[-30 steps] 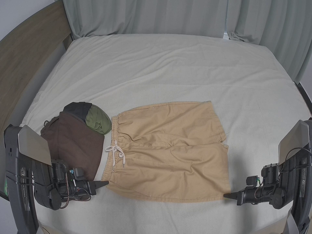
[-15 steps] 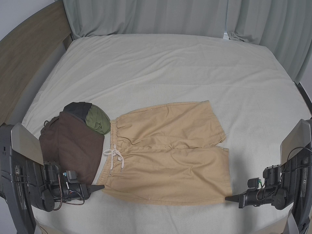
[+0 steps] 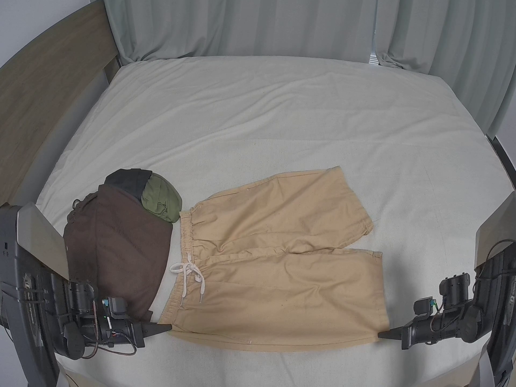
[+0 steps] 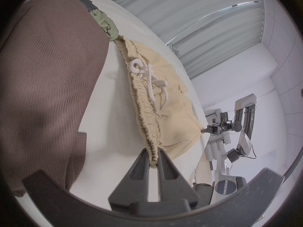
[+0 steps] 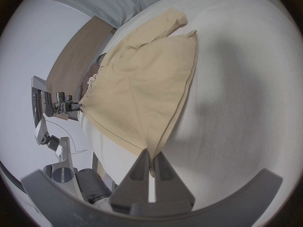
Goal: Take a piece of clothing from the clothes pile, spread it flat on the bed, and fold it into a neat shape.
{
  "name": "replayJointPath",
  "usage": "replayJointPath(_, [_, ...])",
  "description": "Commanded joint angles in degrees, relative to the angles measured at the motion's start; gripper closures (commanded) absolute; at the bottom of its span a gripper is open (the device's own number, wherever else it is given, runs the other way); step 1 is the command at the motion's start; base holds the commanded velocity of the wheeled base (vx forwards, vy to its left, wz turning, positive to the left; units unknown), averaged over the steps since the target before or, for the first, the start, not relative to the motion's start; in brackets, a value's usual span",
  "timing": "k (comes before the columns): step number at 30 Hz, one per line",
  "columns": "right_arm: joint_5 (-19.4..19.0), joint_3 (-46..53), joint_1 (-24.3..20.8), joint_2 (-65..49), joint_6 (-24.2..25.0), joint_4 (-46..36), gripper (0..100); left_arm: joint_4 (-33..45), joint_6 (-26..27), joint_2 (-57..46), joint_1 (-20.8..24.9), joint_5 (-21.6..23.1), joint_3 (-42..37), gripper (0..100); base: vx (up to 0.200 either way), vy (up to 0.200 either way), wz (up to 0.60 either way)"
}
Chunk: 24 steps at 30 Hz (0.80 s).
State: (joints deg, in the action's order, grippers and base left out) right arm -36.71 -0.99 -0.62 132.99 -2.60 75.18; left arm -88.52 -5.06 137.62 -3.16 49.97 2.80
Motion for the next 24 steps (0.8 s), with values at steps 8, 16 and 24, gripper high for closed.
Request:
replayJointPath(8, [-1.88,0.99,0.62,-3.17,-0.13,0.41,100,0.19,2.69,1.16,-0.09,-0.05,-2.72,100,0.0,0.0,0.0])
replayJointPath(16, [-2.14,0.99,0.62,-3.0,0.14,1.9,100,-0.17,4.27,2.57,-0.27,-0.05,-1.31,100,0.0,0.0,0.0])
replayJointPath(24, [-3.81,0.99,0.27,-2.82,3.21,10.43,100,-0.25,2.86,0.46,0.52,0.13,2.56,100,0.0,0.0,0.0])
